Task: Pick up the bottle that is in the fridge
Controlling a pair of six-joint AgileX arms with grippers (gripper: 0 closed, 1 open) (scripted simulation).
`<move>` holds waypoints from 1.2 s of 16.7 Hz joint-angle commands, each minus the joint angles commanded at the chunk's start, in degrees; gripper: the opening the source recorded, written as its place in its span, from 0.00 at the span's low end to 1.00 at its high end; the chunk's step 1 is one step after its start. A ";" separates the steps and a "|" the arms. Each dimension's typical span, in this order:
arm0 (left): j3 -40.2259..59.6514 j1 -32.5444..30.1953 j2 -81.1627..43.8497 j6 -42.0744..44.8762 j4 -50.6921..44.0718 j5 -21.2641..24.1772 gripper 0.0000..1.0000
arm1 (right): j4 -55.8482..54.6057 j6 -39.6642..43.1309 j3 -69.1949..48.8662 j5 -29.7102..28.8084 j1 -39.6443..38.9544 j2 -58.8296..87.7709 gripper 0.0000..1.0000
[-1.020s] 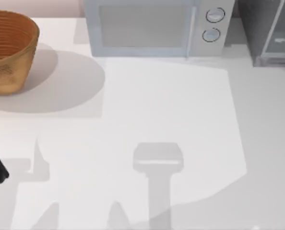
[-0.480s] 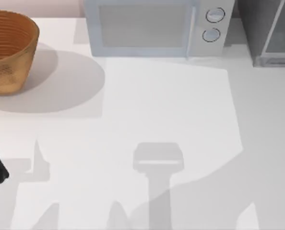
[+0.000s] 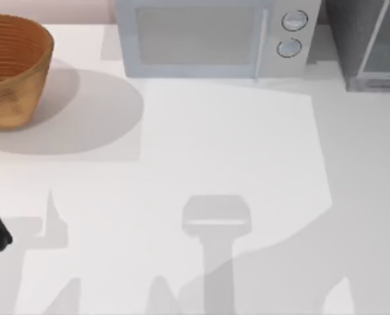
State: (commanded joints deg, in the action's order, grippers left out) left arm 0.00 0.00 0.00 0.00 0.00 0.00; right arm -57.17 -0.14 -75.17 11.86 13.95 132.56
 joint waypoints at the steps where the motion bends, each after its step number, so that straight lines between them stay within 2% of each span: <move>1: 0.00 0.00 0.00 0.00 0.00 0.00 1.00 | 0.00 0.00 0.00 0.00 0.00 0.00 0.47; 7: 0.00 0.00 0.00 0.00 0.00 0.00 1.00 | 0.00 0.00 0.00 0.00 0.00 0.00 0.02; 17: 0.00 0.00 0.00 0.00 0.00 0.00 1.00 | 0.17 -0.09 0.01 0.02 0.16 -0.21 0.00; 20: 0.00 0.00 0.00 0.00 0.00 0.00 1.00 | 3.15 -0.11 -0.56 0.03 0.18 -2.62 0.00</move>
State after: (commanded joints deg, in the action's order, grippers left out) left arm 0.00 0.00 0.00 0.00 0.00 0.00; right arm -54.02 -0.24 -75.73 11.89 14.13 129.94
